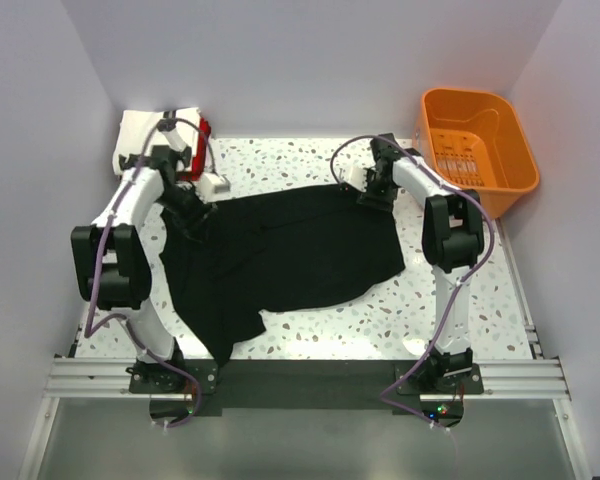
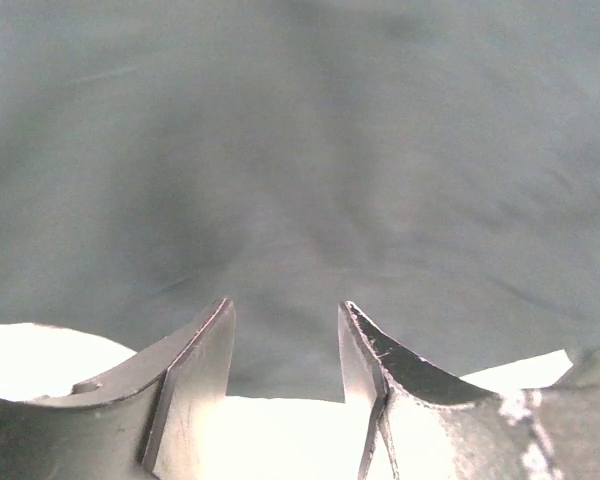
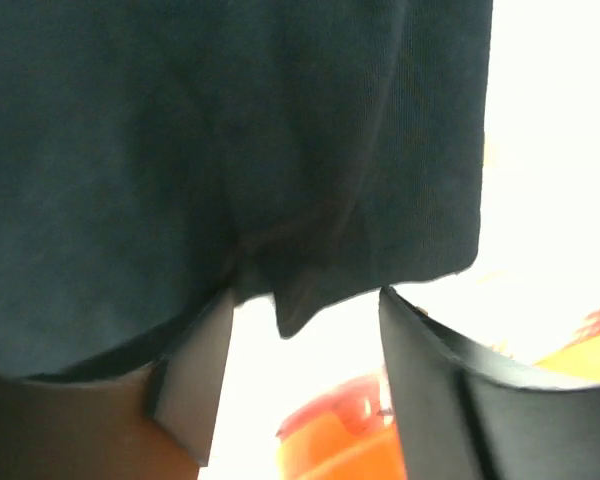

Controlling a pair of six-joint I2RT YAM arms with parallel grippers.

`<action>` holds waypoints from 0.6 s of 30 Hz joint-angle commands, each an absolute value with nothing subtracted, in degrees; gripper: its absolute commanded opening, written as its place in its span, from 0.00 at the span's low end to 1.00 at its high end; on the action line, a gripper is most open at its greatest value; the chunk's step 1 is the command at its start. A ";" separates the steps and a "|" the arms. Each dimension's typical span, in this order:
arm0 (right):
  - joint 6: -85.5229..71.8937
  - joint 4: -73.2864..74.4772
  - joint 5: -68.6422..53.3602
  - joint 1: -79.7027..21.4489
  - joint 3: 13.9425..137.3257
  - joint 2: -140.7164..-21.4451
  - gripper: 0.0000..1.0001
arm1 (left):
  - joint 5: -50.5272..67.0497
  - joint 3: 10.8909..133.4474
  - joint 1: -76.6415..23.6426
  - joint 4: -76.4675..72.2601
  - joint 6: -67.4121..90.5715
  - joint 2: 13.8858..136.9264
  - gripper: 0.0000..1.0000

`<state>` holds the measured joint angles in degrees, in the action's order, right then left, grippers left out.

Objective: Fold and stack the t-shirts
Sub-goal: Fold the tshirt

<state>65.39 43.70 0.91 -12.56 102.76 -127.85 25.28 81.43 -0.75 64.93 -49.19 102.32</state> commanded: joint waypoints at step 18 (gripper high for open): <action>60.56 57.40 -0.62 -12.22 116.10 -129.10 0.39 | 29.62 83.85 -3.65 47.91 -33.59 105.47 0.49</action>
